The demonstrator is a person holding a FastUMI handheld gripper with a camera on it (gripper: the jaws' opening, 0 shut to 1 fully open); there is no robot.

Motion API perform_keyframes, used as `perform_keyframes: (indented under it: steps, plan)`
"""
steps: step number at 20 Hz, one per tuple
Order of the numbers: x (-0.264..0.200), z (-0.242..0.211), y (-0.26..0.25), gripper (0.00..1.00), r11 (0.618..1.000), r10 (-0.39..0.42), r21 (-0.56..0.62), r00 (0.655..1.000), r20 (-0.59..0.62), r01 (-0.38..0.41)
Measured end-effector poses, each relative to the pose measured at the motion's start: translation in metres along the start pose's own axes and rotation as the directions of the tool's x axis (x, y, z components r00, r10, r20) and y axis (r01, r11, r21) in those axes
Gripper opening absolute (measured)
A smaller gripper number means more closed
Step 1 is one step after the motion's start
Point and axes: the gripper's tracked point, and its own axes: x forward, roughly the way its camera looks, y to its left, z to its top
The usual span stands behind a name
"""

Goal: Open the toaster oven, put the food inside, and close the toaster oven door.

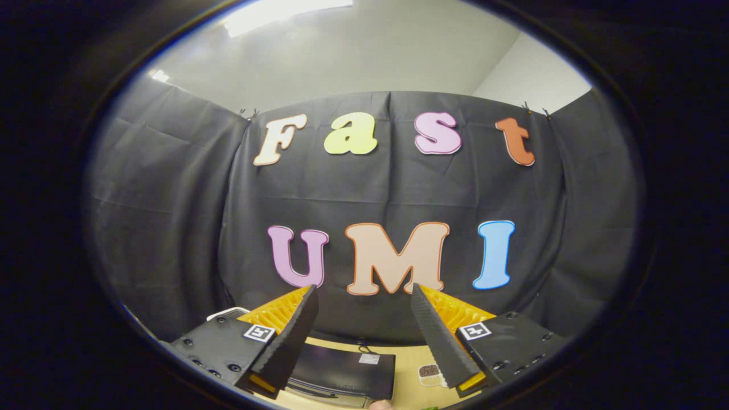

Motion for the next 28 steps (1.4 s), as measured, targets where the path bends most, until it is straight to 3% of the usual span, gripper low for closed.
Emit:
perform_keyframes:
  steps: [3, 6, 10, 15, 21, 28]
  plan:
    - [0.014, -0.041, 0.016, 1.0, 1.0, 0.028, 0.0, 0.999, -0.047, -0.028]
    - [0.028, -0.11, 0.033, 1.0, 0.999, 0.054, 0.001, 0.989, -0.136, -0.054]
    - [0.04, -0.212, 0.048, 1.0, 0.998, 0.05, -0.027, 0.958, -0.282, -0.06]
    - [0.043, -0.301, 0.077, 1.0, 0.992, 0.063, -0.073, 0.909, -0.412, -0.102]
    - [0.038, -0.348, 0.094, 1.0, 0.987, 0.04, -0.115, 0.874, -0.485, -0.109]
    - [0.015, -0.351, 0.1, 1.0, 0.994, 0.053, -0.057, 0.875, -0.48, -0.091]
